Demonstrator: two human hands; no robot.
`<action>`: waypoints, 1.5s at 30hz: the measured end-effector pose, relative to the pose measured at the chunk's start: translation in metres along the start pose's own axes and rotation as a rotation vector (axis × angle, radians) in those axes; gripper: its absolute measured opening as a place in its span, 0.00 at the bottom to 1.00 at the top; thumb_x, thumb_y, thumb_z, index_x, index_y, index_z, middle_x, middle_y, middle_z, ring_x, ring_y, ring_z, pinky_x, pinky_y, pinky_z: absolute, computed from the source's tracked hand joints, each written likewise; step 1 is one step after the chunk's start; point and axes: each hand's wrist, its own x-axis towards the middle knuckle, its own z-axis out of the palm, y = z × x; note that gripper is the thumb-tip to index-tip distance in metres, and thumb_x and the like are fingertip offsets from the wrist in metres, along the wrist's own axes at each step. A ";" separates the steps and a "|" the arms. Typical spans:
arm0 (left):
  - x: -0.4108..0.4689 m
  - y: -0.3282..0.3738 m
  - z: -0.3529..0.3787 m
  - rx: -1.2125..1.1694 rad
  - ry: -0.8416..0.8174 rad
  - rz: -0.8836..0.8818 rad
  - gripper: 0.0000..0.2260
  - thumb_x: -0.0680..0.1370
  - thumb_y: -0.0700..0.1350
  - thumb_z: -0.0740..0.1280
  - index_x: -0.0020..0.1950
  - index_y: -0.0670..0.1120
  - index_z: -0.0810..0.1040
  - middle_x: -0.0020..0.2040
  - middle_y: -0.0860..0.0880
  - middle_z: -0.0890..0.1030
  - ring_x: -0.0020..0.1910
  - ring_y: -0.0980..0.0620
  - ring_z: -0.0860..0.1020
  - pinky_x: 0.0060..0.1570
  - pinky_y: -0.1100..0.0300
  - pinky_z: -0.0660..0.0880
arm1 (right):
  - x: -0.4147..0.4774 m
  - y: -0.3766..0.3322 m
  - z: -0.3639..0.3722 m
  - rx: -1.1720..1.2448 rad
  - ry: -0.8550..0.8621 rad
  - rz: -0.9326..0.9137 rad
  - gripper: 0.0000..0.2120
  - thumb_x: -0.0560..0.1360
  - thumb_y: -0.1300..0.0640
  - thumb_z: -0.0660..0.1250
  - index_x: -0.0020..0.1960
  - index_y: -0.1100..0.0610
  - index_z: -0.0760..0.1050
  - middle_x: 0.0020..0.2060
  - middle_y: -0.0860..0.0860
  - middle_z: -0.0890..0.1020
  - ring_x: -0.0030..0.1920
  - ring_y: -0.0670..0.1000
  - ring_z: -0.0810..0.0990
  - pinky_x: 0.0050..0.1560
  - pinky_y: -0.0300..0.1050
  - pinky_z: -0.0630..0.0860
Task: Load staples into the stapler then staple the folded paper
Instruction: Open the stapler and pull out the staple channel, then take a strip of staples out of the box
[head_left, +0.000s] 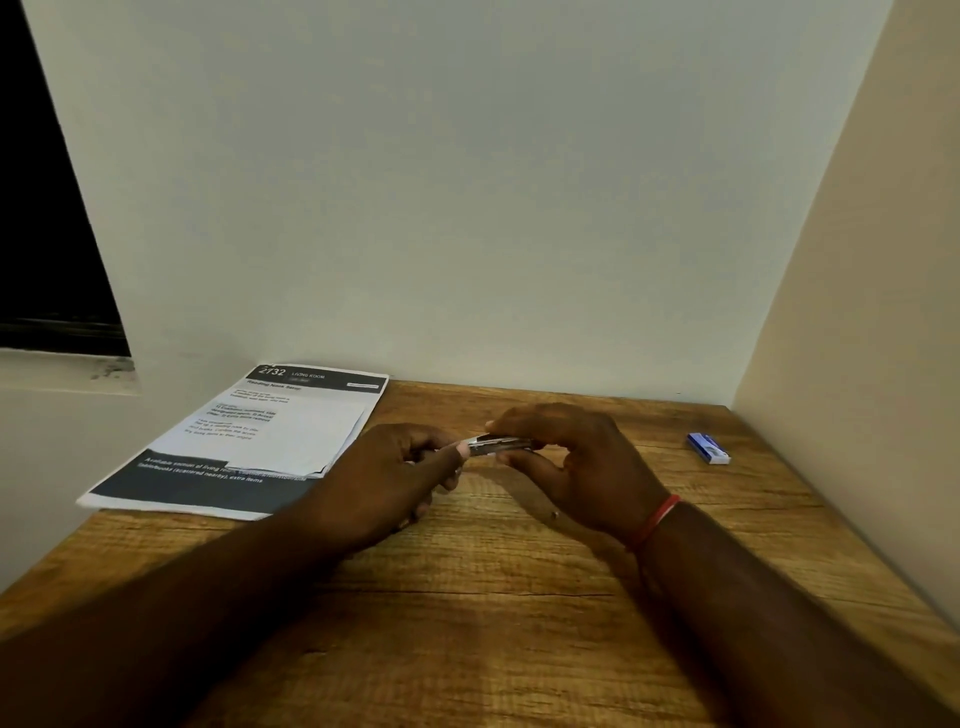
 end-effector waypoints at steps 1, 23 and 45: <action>0.001 -0.001 -0.001 0.055 0.016 0.042 0.14 0.88 0.54 0.70 0.48 0.49 0.88 0.36 0.53 0.87 0.28 0.59 0.76 0.31 0.63 0.72 | 0.000 0.002 -0.002 0.026 0.010 0.031 0.14 0.79 0.55 0.80 0.65 0.49 0.88 0.58 0.42 0.90 0.55 0.43 0.88 0.57 0.44 0.84; 0.011 -0.021 -0.012 0.541 -0.048 0.276 0.11 0.81 0.56 0.79 0.62 0.57 0.90 0.50 0.59 0.86 0.51 0.58 0.83 0.54 0.54 0.81 | -0.012 0.005 -0.002 0.328 -0.173 0.575 0.04 0.81 0.58 0.78 0.53 0.50 0.90 0.41 0.60 0.89 0.32 0.46 0.80 0.32 0.38 0.78; 0.002 -0.011 -0.016 0.442 0.064 0.282 0.26 0.75 0.61 0.82 0.71 0.62 0.82 0.58 0.67 0.84 0.61 0.69 0.78 0.53 0.76 0.74 | -0.052 0.100 -0.078 -0.659 0.056 1.416 0.34 0.76 0.32 0.71 0.73 0.52 0.78 0.71 0.60 0.77 0.74 0.68 0.72 0.77 0.64 0.67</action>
